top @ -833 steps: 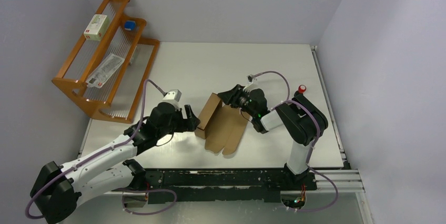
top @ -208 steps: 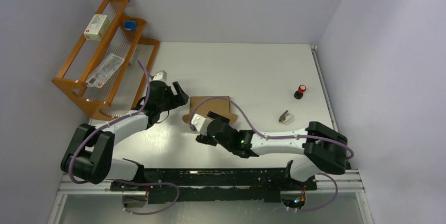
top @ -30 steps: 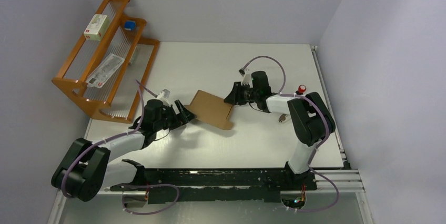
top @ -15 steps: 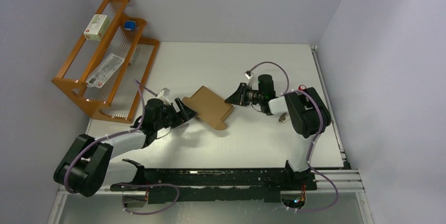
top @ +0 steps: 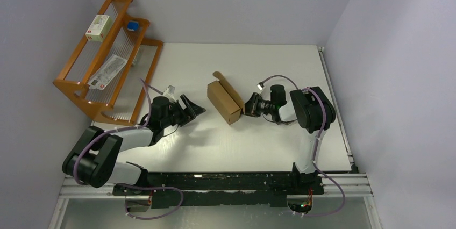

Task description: Fold the paper box

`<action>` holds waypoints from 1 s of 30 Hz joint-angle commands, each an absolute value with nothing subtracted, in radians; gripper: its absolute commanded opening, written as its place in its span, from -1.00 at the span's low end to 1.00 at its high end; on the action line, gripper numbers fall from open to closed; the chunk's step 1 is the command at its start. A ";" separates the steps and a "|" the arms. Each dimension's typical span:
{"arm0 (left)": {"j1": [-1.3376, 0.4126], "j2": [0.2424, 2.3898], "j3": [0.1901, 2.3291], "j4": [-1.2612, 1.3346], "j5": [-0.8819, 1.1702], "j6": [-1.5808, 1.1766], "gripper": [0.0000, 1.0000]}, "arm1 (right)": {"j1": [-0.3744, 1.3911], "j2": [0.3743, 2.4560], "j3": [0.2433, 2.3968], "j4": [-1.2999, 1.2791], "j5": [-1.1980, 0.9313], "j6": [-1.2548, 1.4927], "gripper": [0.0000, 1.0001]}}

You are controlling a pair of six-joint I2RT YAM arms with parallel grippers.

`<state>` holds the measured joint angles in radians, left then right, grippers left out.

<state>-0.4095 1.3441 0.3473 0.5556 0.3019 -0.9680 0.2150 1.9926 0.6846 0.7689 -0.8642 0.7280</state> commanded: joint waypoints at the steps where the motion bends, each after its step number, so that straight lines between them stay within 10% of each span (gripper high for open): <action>1: -0.416 1.396 0.398 0.668 0.353 -1.010 0.71 | 0.214 2.014 0.673 0.696 -0.859 0.700 -0.69; 30: -0.486 1.671 0.611 0.700 0.328 -0.927 -0.14 | 0.284 1.754 0.902 0.259 -0.600 0.395 -0.51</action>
